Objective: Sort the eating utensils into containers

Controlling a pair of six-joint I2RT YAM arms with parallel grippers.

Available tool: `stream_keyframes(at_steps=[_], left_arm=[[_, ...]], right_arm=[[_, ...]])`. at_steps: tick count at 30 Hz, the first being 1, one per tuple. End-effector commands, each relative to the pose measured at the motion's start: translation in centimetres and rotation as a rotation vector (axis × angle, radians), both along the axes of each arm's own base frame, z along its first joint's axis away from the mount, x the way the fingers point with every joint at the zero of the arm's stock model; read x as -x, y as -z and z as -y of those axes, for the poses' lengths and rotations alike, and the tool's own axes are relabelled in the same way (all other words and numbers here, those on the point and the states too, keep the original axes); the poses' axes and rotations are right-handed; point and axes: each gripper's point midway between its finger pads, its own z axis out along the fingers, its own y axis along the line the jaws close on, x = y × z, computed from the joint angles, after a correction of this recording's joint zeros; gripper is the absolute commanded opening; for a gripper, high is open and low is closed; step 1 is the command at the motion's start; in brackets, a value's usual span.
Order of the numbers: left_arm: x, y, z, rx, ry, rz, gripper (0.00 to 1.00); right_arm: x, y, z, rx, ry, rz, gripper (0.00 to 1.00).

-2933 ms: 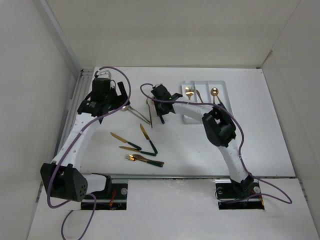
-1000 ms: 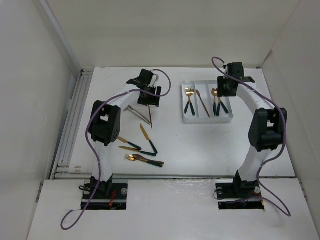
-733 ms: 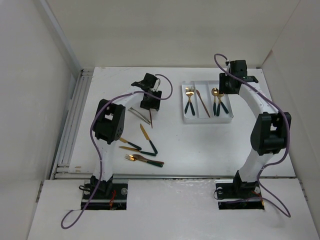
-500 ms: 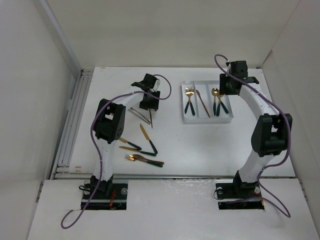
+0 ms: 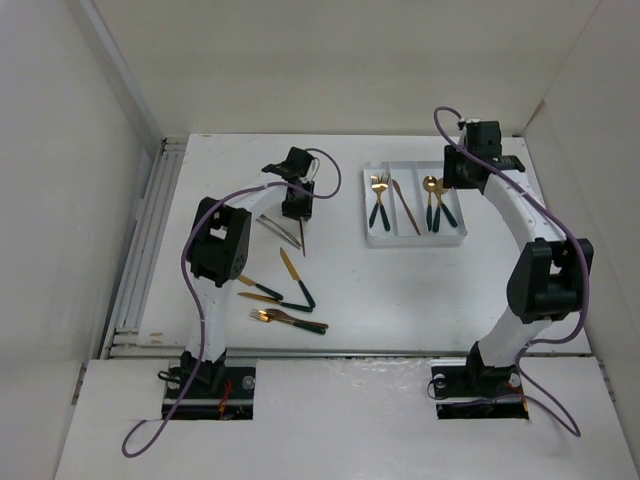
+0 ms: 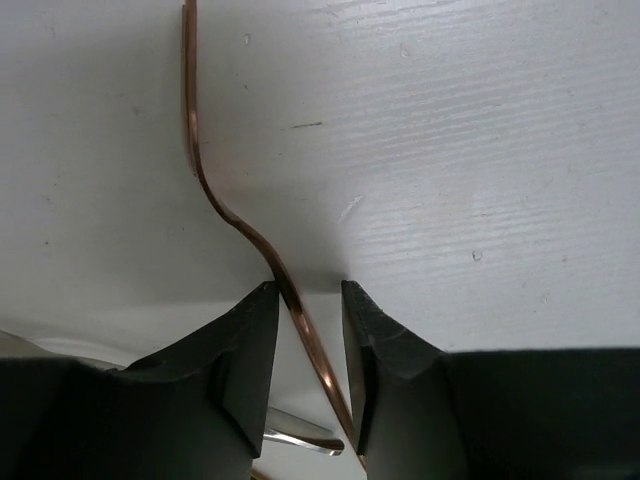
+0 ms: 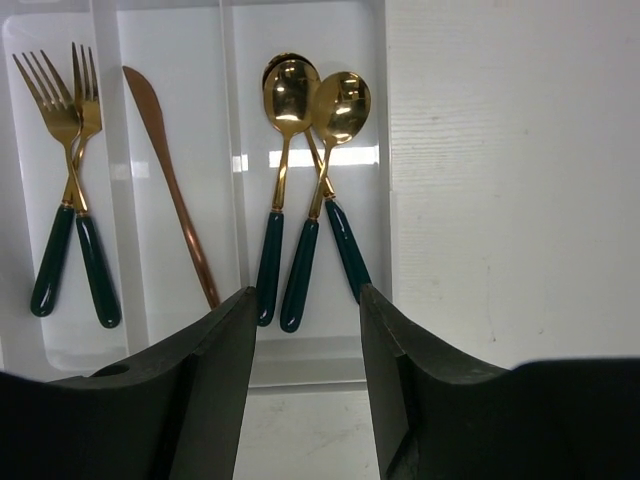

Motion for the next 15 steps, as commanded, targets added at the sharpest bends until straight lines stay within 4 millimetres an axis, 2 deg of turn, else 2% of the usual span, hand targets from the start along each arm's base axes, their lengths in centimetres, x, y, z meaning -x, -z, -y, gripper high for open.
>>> stream_keyframes(at_steps=[1,2,5,6,8,9,11,12,15], left_arm=[[1.2,2.3,-0.2,-0.003,-0.012,-0.075,0.28],[1.5,3.1,-0.1,0.003,-0.019,-0.097,0.24],[0.9,3.2,0.4,0.021,-0.025,-0.091,0.18],[0.8,3.1,0.7,0.037,-0.031,-0.087,0.10],[0.5,3.0,0.8,0.042,-0.031,-0.075,0.00],[0.7,3.3,0.9,0.049,-0.027,-0.080,0.00],[0.8,3.2,1.0,0.075,-0.022,-0.093,0.00],[0.8,3.2,1.2,0.084,-0.018,-0.097,0.00],[-0.1,1.2,1.2,0.142,-0.008,-0.065,0.00]], right_arm=[[0.1,-3.4,0.1,0.011,0.006,0.100,0.51],[0.1,-3.4,0.1,0.011,0.006,0.100,0.51],[0.5,-4.1,0.0,0.011,-0.007,0.106,0.51],[0.7,-3.9,0.0,0.012,-0.007,0.097,0.51],[0.9,-4.8,0.2,0.025,-0.007,0.118,0.51],[1.2,-4.3,0.4,0.032,-0.001,0.101,0.51],[1.5,-5.3,0.4,0.031,0.000,0.123,0.51],[1.6,-4.9,0.4,0.031,0.000,0.114,0.51],[1.5,-5.5,0.0,0.015,-0.017,0.135,0.51]])
